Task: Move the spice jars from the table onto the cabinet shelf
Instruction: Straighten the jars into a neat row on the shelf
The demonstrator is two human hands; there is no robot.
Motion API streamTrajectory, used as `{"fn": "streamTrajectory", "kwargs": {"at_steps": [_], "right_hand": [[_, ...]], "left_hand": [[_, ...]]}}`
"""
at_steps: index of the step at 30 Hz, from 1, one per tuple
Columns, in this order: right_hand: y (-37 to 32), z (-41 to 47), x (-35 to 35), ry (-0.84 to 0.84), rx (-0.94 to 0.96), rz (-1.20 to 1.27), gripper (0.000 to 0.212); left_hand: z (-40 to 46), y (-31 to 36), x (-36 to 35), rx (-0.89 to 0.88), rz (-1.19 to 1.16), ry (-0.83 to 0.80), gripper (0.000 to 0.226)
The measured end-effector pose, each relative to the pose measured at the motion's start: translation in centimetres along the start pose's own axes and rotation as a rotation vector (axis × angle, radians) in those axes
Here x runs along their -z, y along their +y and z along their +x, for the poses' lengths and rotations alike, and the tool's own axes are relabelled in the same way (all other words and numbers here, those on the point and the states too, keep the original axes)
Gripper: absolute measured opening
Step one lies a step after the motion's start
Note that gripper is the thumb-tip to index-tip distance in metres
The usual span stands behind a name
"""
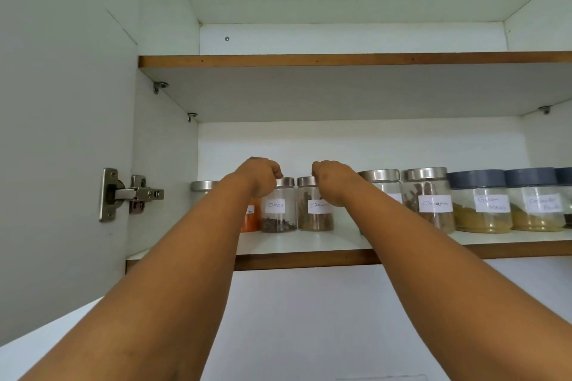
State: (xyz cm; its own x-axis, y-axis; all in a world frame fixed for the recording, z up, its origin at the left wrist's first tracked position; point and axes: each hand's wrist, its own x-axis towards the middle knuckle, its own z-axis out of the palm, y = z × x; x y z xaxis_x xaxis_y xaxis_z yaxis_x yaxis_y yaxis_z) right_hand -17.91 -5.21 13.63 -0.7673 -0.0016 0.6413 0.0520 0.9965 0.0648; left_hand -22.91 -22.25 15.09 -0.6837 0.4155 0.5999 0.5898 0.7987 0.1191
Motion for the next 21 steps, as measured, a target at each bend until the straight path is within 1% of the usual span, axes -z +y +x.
{"fn": "streamTrajectory", "kwargs": {"at_steps": [5, 9, 11, 14, 16, 18, 19, 21], "right_hand": [[-0.6, 2.0, -0.6, -0.064, -0.002, -0.083, 0.036], [-0.4, 2.9, -1.2, -0.056, 0.001, -0.083, 0.039], [-0.2, 3.3, -1.5, -0.039, 0.004, -0.077, 0.040], [0.0, 3.4, -2.0, -0.007, 0.012, -0.102, 0.039], [-0.4, 3.3, -2.3, 0.013, 0.004, -0.128, 0.034], [-1.0, 3.0, -2.4, 0.029, -0.014, -0.120, 0.034], [-1.3, 2.9, -2.2, 0.058, -0.016, -0.100, 0.041], [-1.6, 2.5, -1.7, 0.153, 0.003, -0.038, 0.068]], "left_hand": [[0.8, -0.6, -1.1, 0.030, 0.067, -0.096, 0.052], [1.8, -0.6, -1.1, 0.020, 0.096, -0.073, 0.049], [2.2, -0.7, -0.9, 0.005, 0.165, -0.058, 0.046], [2.4, -0.5, -0.7, -0.013, 0.307, -0.102, 0.045], [2.4, 0.1, -0.3, -0.014, 0.418, -0.146, 0.049], [1.9, 0.8, 0.3, -0.017, 0.428, -0.151, 0.057], [1.5, 1.2, 0.9, -0.033, 0.373, -0.127, 0.064], [0.9, 2.0, 2.3, -0.095, 0.252, -0.076, 0.075]]}}
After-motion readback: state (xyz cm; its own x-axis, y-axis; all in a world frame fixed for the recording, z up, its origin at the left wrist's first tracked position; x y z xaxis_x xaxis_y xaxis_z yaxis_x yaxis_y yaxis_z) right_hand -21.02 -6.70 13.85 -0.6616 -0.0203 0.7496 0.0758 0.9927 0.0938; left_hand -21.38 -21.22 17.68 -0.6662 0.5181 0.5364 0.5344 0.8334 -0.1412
